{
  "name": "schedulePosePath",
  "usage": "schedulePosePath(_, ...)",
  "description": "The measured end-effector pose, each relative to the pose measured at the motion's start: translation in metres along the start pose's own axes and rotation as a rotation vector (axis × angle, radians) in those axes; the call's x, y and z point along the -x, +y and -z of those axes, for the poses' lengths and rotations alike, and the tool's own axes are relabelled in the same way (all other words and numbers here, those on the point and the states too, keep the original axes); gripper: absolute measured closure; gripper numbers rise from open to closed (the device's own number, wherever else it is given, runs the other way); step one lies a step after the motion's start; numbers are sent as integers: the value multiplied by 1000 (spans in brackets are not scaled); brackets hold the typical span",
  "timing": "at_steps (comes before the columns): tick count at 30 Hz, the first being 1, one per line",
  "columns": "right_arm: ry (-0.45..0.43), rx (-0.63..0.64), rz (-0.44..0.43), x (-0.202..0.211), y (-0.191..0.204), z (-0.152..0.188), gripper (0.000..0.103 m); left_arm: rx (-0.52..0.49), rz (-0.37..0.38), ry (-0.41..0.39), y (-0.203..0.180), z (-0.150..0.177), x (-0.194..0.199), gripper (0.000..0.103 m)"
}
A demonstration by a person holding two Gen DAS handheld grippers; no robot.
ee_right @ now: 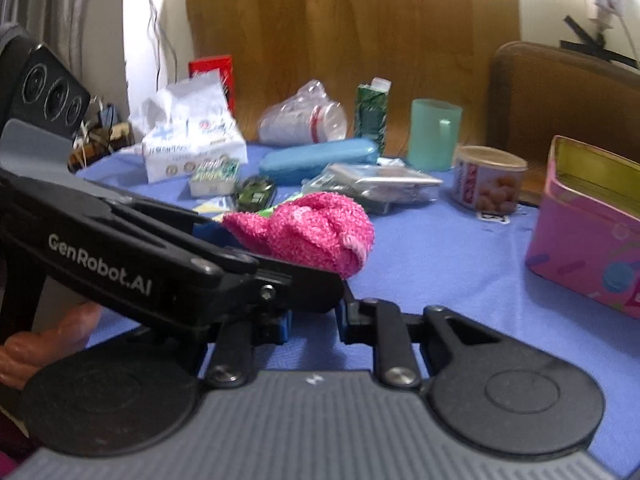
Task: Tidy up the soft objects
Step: 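Grasp the pink fuzzy sock with the left tool and drop it into the tin, then grasp the light-green cloth with the right tool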
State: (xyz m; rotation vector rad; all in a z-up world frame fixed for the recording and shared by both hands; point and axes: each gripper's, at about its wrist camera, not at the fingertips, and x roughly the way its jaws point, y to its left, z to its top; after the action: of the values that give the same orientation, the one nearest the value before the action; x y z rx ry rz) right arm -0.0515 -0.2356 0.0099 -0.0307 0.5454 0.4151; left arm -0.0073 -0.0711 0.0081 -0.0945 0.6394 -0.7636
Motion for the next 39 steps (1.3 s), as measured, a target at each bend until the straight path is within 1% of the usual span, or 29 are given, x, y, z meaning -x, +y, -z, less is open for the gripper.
schedulePosePath(3,-43,-6,34,10,-4,-2,78,-55,6,-20,-18,-15,-3,26)
schedulePosePath(6,-104,-14,93,23,-17,-10,78,-115,22,-46,-40,-39,-11,27)
schedulePosePath(11,-194,-24,234,45,-53,-30,78,-221,63,-96,-83,-80,-42,28)
schedulePosePath(13,-216,-37,299,51,-72,-36,78,-242,77,-100,-98,-94,-59,28)
schedulePosePath(14,-221,-47,327,53,-81,-39,78,-253,80,-100,-105,-101,-70,26)
schedulePosePath(16,-220,-78,375,54,-103,-43,77,-261,70,-91,-118,-110,-88,15)
schedulePosePath(17,-210,-95,398,52,-113,-45,75,-257,46,-82,-122,-112,-98,10)
schedulePosePath(18,-191,-118,435,48,-124,-47,72,-255,26,-72,-125,-113,-105,10)
schedulePosePath(19,-158,-151,485,44,-135,-49,54,-248,16,-66,-126,-114,-108,10)
schedulePosePath(20,-137,-186,526,42,-144,-48,40,-238,16,-69,-124,-113,-107,10)
schedulePosePath(22,-137,-245,552,44,-157,-44,39,-224,26,-85,-119,-109,-98,8)
schedulePosePath(23,-141,-264,557,47,-160,-42,35,-222,18,-103,-114,-105,-90,6)
schedulePosePath(25,-166,-282,569,50,-159,-37,30,-216,2,-138,-104,-97,-73,6)
schedulePosePath(28,-224,-280,567,56,-144,-30,30,-190,-5,-189,-83,-86,-40,6)
schedulePosePath(31,-291,-230,538,62,-116,-29,30,-151,-29,-248,-52,-69,1,4)
schedulePosePath(33,-304,-200,476,61,-100,-30,30,-115,-49,-275,-29,-58,28,4)
schedulePosePath(34,-299,-182,431,60,-88,-31,30,-95,-69,-289,-16,-51,41,4)
schedulePosePath(36,-276,-148,336,53,-67,-31,30,-56,-140,-310,8,-39,63,4)
schedulePosePath(37,-261,-132,289,48,-60,-32,31,-28,-193,-319,23,-33,74,4)
schedulePosePath(39,-219,-86,200,37,-39,-33,31,44,-268,-331,52,-28,92,4)
